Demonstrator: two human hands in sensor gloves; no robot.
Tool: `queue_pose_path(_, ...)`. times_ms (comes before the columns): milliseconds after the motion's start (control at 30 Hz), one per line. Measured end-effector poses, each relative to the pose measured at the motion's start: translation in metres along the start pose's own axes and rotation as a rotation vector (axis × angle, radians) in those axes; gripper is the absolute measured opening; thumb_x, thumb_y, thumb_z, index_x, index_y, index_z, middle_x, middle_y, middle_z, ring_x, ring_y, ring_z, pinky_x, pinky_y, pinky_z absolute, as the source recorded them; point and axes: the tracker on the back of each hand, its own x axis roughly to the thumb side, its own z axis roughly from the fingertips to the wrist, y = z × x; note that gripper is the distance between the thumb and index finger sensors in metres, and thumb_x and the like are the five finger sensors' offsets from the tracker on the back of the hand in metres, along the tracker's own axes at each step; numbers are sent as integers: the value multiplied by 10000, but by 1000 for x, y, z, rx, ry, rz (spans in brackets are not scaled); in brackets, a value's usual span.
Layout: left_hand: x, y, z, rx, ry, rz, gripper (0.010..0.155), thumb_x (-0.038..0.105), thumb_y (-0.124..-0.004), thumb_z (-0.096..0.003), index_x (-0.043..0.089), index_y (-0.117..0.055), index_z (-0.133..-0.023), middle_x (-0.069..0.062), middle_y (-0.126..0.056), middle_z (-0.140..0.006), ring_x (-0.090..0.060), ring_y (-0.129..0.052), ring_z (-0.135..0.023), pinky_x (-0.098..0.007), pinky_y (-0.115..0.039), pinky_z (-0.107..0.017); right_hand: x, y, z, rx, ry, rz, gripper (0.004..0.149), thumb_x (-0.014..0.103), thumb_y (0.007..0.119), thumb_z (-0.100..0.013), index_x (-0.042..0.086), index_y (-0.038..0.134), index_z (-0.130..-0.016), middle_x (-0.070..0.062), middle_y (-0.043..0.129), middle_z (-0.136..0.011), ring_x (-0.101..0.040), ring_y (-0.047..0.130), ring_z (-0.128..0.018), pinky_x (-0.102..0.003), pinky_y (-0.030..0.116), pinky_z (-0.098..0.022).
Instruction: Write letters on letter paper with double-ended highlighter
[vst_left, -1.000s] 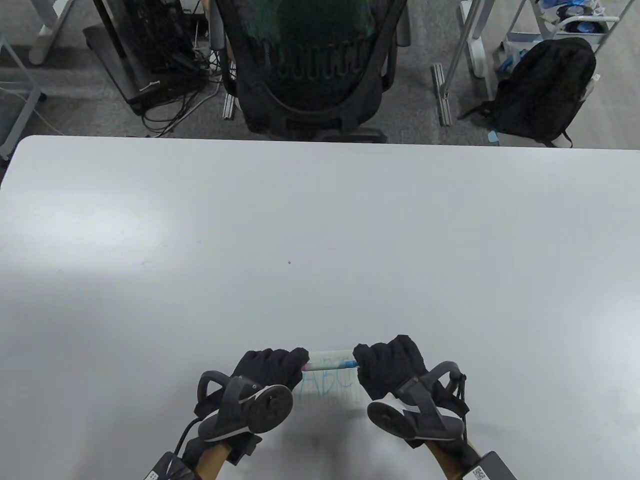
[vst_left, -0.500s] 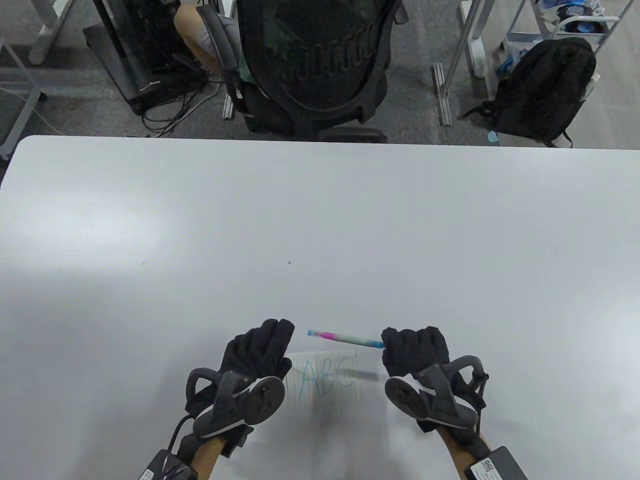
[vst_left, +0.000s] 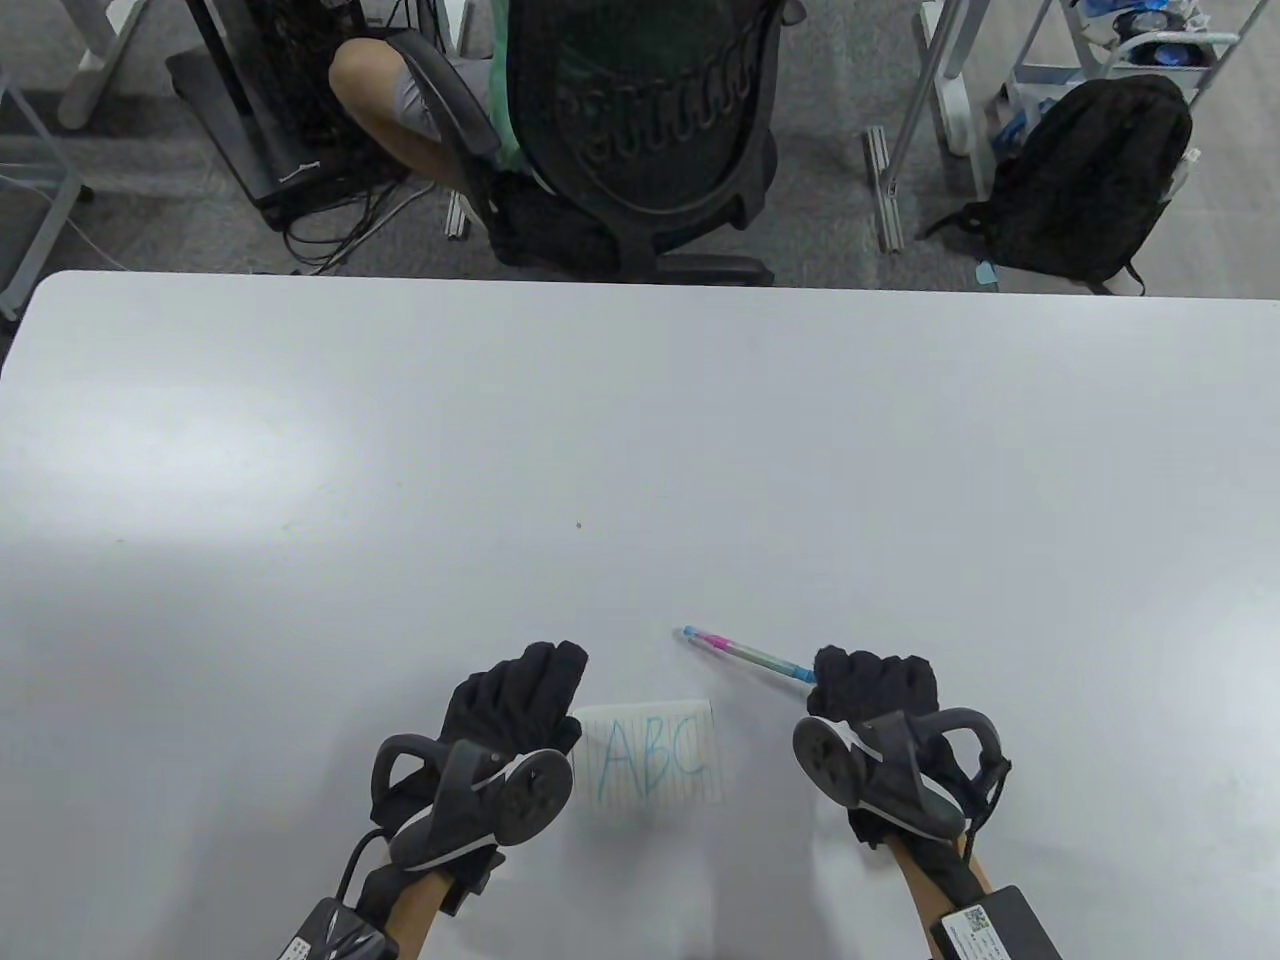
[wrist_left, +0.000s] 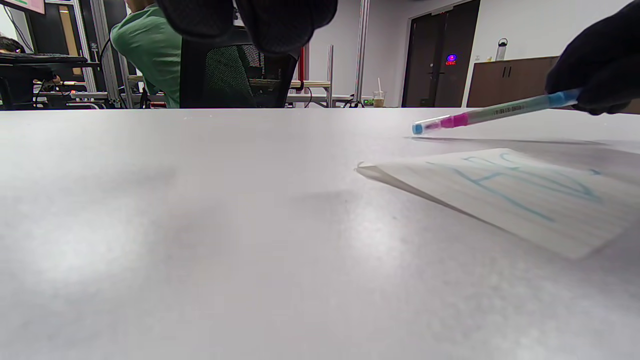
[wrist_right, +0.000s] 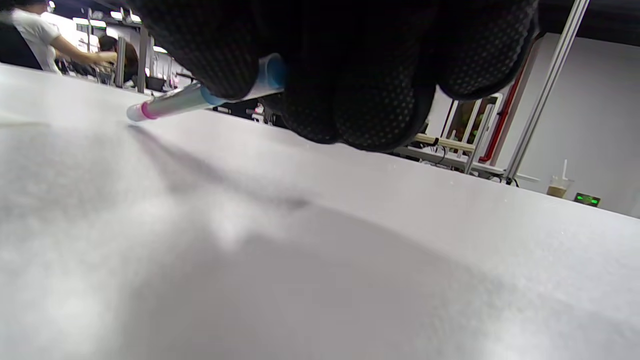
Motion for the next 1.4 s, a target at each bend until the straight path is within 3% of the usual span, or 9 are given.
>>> queue_pose_path(200, -1, 0, -1, -17, 5, -7, 663, 421, -511, -620, 209, -233, -1183, -92, -408, -1219, -242, -606, -1085, -535, -596, -821, 4, 11, -5, 130, -2, 56, 468, 347, 739, -539, 95, 793, -931, -242, 880, -842, -430, 907, -694, -678, 675, -605)
queue_pose_path(633, -3, -1, -2, -35, 18, -19, 668, 431, -517, -617, 211, -242, -1184, -92, -422, -1216, -241, -614, -1082, -536, -598, -820, 3, 12, -4, 166, 0, 70, 501, 366, 718, -547, 93, 759, -964, -251, 857, -874, -440, 891, -719, -680, 661, -614)
queue_pose_path(867, -6, -1, -2, -42, 35, -17, 672, 441, -516, -616, 210, -243, -1184, -95, -416, -1219, -244, -609, -1087, -551, -584, -826, -7, -4, 5, 115, 8, -4, 546, 407, 671, -558, 98, 726, -1004, -280, 834, -911, -471, 868, -755, -696, 632, -625)
queue_pose_path(1067, -11, -1, -1, -42, 62, -38, 677, 448, -519, -614, 208, -250, -1186, -107, -409, -1223, -265, -597, -1098, -567, -571, -828, -21, -20, 15, 8, 41, -88, 580, 417, 653, -563, 94, 673, -1044, -310, 787, -956, -508, 826, -794, -717, 595, -635)
queue_pose_path(1200, -18, -1, -1, -47, 95, -54, 683, 454, -522, -612, 204, -251, -1187, -118, -392, -1230, -290, -581, -1112, -579, -558, -828, -33, -16, 18, -13, 65, -79, 641, 432, 641, -564, 91, 570, -1102, -349, 710, -1012, -550, 763, -849, -735, 564, -639)
queue_pose_path(1400, -31, -2, 0, -43, 167, -125, 684, 473, -526, -606, 207, -285, -1189, -140, -369, -1245, -385, -528, -1151, -578, -572, -818, -50, -6, 19, -4, 111, -33, 639, 426, 645, -564, 101, 560, -1108, -369, 653, -1052, -584, 707, -893, -745, 546, -640)
